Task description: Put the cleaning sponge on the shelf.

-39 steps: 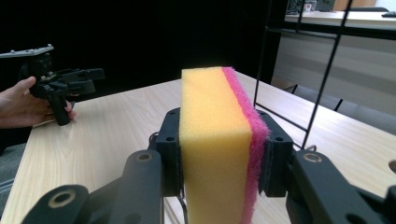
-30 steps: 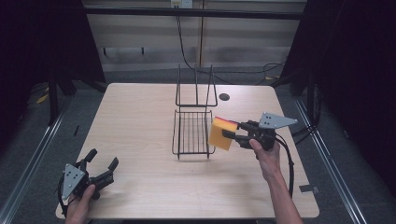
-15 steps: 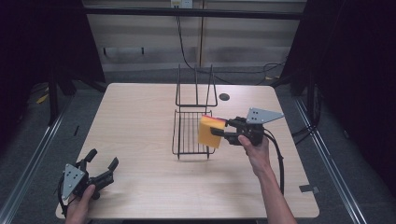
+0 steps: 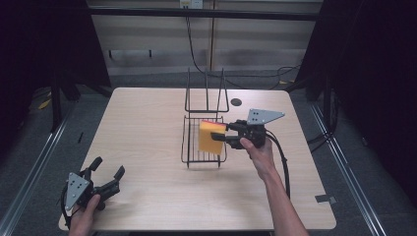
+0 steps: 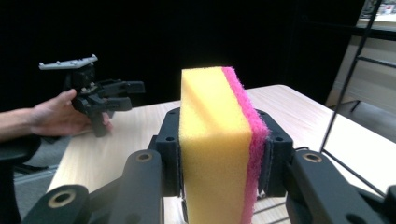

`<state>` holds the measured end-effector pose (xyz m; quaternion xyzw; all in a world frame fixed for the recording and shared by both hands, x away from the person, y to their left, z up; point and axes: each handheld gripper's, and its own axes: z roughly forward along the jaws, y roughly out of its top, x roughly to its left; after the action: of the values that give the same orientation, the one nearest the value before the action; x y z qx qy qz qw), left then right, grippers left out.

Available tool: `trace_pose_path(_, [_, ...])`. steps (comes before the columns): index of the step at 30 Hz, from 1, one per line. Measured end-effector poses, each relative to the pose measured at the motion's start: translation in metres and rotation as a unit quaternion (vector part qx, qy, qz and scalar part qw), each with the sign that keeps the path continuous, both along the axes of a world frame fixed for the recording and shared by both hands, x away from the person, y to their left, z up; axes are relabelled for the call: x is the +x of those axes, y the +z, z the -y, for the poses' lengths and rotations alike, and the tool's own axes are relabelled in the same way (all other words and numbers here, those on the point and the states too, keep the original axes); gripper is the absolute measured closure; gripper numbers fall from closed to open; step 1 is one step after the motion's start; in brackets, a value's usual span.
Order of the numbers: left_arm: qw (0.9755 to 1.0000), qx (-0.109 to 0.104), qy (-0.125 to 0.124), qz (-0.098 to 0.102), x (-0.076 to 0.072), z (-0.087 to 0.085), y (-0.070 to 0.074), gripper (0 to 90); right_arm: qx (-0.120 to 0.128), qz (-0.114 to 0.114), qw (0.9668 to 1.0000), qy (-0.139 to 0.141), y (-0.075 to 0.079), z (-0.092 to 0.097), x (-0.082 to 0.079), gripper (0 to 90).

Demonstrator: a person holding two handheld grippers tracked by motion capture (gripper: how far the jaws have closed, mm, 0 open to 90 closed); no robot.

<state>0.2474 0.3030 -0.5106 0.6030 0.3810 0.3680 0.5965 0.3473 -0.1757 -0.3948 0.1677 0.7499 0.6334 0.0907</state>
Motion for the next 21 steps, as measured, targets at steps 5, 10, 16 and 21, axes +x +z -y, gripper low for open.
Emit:
trace_pose_path(5, [1.0, 0.0, 0.0, 0.0, 0.0, 0.0, 0.0, 15.6, -0.006, -0.012, 0.9999, 0.01, -0.008, -0.005, 0.006, 60.0])
trace_pose_path(10, [1.0, 0.0, 0.0, 0.001, 0.0, 0.0, 0.0, 15.6, -0.009, -0.018, 0.9996, 0.018, -0.016, -0.014, 0.01, 60.0])
trace_pose_path(16, [1.0, 0.0, 0.0, 0.0, 0.0, 0.0, 0.0, 15.6, -0.024, -0.024, 0.9987, 0.038, -0.028, -0.025, 0.015, 60.0])
trace_pose_path(21, [1.0, 0.0, 0.0, 0.0, 0.0, 0.0, 0.0, 15.6, -0.031, -0.027, 0.9985, 0.035, -0.033, -0.027, 0.017, 59.9])
